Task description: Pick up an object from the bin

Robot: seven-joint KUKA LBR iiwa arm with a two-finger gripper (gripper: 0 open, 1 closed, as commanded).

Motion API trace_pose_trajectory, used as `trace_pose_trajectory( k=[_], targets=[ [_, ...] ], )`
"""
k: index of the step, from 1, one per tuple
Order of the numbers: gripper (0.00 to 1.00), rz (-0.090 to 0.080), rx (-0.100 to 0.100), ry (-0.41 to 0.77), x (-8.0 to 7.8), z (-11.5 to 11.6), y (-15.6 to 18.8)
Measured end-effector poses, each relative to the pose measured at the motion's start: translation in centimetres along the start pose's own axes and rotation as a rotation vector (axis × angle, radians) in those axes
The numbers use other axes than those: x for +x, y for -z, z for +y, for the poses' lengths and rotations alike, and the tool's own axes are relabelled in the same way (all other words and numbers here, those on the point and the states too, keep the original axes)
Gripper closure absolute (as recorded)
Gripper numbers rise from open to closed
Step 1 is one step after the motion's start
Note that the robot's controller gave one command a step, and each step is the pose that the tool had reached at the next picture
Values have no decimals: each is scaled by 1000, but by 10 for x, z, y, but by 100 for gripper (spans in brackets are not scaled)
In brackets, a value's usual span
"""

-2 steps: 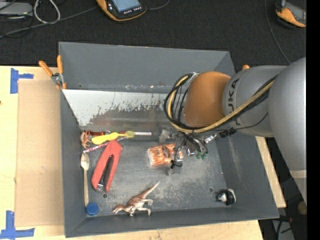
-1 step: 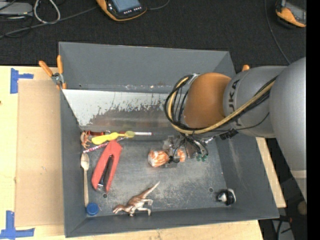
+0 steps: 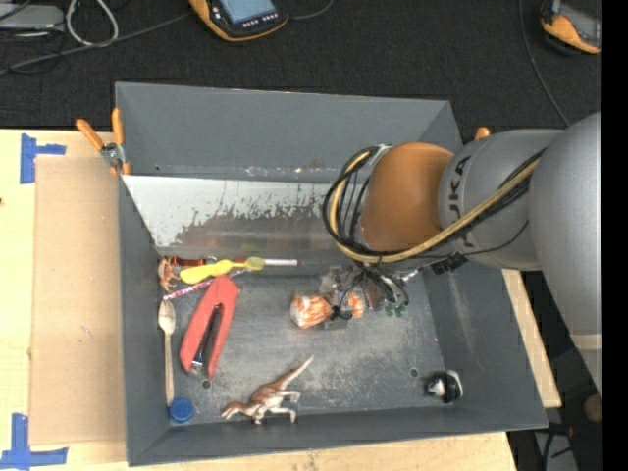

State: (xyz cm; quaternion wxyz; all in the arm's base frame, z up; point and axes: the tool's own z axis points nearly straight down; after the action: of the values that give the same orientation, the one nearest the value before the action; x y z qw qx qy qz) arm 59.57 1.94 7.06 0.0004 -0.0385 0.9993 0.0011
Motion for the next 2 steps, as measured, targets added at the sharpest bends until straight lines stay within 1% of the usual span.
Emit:
trace_pose_trajectory(
  k=[1,2],
  targets=[
    [100,2,-1,1,1,0,11],
    [100,3,-1,2,1,1,34]
  ],
)
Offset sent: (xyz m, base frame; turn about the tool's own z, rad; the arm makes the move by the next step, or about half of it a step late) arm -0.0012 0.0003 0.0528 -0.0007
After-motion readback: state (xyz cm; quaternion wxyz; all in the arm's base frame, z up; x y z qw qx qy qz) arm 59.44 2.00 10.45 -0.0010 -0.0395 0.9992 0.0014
